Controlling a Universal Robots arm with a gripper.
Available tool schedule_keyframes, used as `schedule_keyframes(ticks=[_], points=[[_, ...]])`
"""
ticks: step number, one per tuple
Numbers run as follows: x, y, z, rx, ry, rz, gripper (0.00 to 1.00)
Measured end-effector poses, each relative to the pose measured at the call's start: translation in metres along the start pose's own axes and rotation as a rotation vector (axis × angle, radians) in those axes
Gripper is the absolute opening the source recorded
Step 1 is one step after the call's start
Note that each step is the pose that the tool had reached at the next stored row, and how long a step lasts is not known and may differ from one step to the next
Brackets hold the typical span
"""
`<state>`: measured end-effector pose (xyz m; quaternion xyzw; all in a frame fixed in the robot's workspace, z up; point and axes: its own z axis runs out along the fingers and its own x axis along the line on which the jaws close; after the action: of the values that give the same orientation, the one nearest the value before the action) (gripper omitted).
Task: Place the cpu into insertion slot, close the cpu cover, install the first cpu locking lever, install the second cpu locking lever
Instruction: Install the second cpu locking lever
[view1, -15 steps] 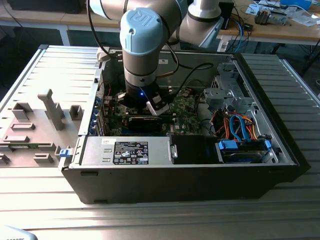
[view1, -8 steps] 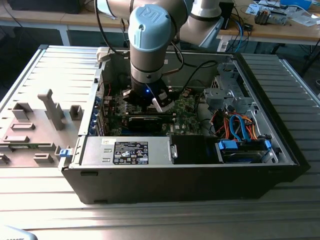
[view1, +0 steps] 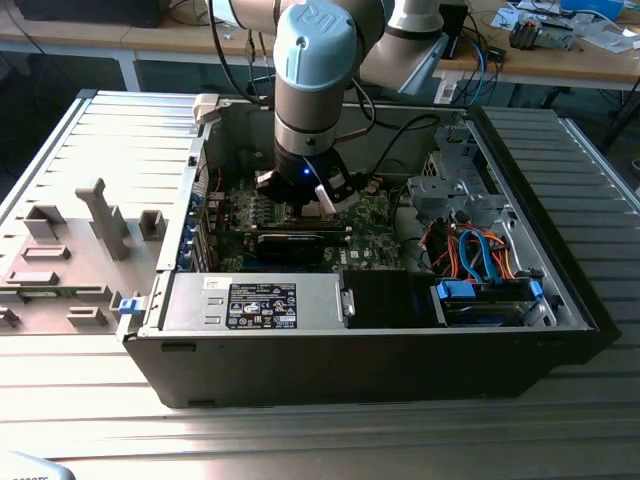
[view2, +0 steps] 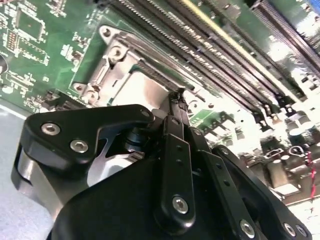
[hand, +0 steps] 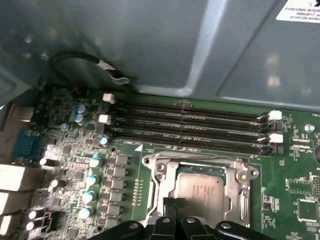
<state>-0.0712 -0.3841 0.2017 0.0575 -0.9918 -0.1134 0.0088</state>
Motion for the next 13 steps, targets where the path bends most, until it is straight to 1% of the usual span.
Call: schedule_keyframes(ticks=[2,3,5,6,10,12,13], points=[[-0.0048,0.0077,0.0017,0.0323,0.0038,0.001,0.11],[-0.0075,0.0114,0.0014,0.0545,0.0057,0.002,0.11],[-0.0084,0.0135,-0.0011,0.0720,0.0076,0.002,0.11],[-0.0088,0.0154,-0.0047,0.0869,0.0099,0.003,0.11],[-0.0096,0.0195,-0.0137,0.1094,0.0127,0.003,0.11],[-0.0099,0.0208,-0.0173,0.1153,0.0134,0.004,0.11],[-0.0099,0.0217,-0.0206,0.1189,0.0139,0.004,0.11]])
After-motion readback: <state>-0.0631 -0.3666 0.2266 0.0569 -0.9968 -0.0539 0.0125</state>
